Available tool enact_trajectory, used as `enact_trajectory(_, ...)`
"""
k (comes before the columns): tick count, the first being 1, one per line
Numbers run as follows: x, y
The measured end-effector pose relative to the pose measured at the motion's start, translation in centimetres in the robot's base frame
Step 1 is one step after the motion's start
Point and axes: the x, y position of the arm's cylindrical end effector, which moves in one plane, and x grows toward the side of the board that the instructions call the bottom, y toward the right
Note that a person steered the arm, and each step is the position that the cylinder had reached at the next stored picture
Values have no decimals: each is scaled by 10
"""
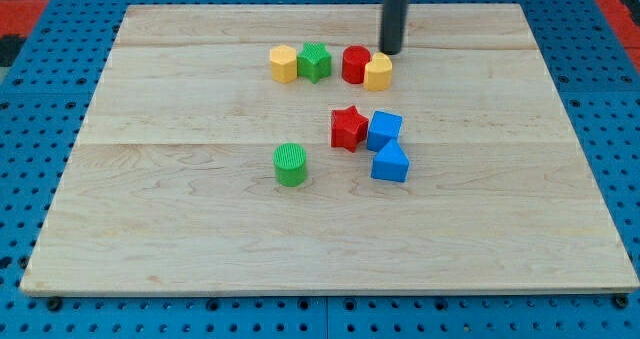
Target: Slightly move the heart and red circle to the left
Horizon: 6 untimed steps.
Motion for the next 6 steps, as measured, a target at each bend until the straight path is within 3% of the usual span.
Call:
enact_trajectory(1, 19, 37)
enact_trajectory(2, 54, 35)
enact_trajectory(4, 71, -31)
enact_trajectory(6, 110, -50)
